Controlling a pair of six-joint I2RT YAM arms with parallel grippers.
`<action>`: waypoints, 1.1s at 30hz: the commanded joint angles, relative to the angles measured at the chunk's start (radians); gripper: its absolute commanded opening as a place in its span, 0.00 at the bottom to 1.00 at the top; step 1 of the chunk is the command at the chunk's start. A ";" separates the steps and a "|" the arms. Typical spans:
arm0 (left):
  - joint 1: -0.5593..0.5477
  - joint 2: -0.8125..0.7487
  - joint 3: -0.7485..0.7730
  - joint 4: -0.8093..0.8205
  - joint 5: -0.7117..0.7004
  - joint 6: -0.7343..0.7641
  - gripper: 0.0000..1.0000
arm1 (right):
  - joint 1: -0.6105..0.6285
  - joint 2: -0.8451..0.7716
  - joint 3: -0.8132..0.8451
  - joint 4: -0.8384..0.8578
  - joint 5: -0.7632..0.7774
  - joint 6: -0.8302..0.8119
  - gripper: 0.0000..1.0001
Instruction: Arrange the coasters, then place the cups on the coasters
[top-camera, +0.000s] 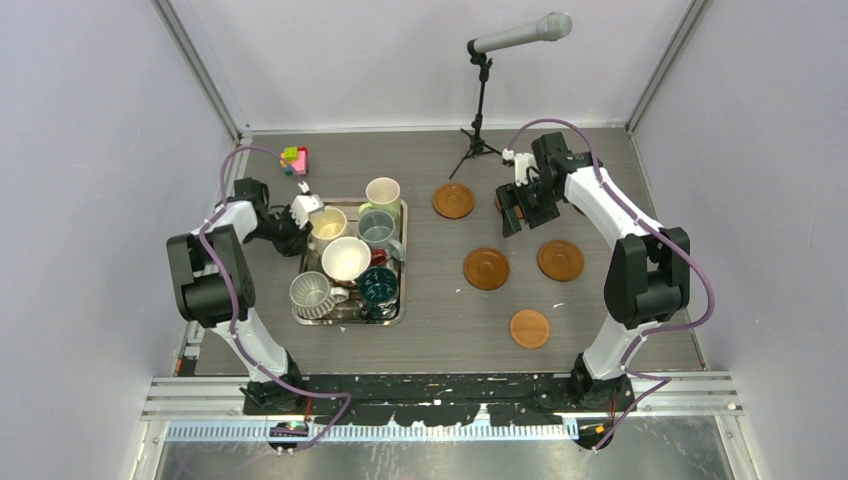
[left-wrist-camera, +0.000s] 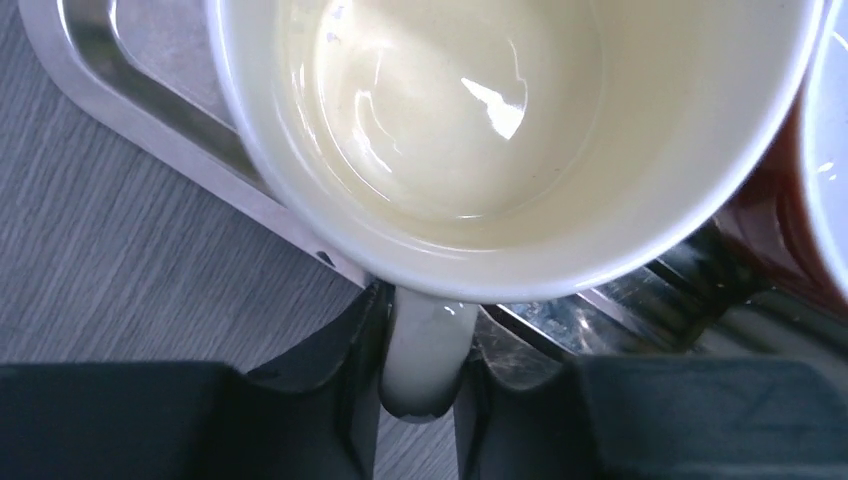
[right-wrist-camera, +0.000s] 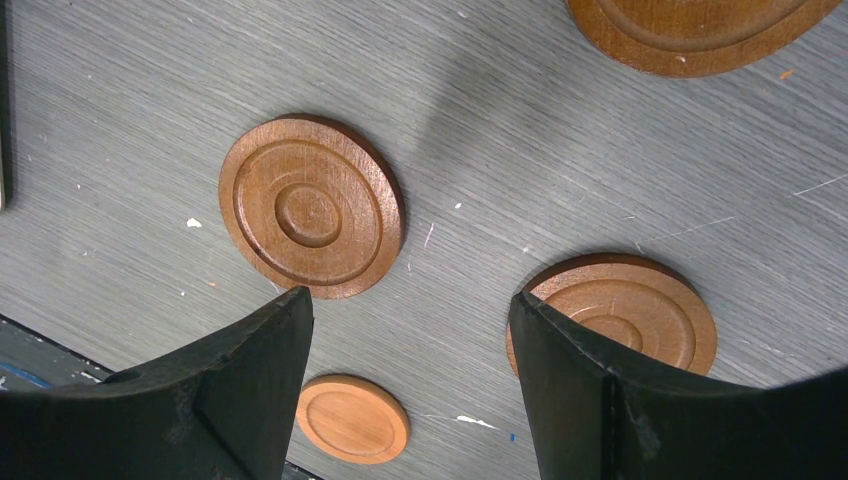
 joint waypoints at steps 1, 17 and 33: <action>-0.023 -0.035 -0.002 -0.030 0.054 0.007 0.23 | -0.003 0.001 0.019 0.010 0.001 0.014 0.76; 0.047 -0.130 0.005 -0.015 0.134 -0.134 0.00 | -0.005 -0.004 0.019 0.009 -0.006 0.015 0.76; 0.078 -0.113 -0.004 -0.018 0.126 -0.138 0.05 | -0.010 -0.015 0.013 0.010 -0.011 0.011 0.76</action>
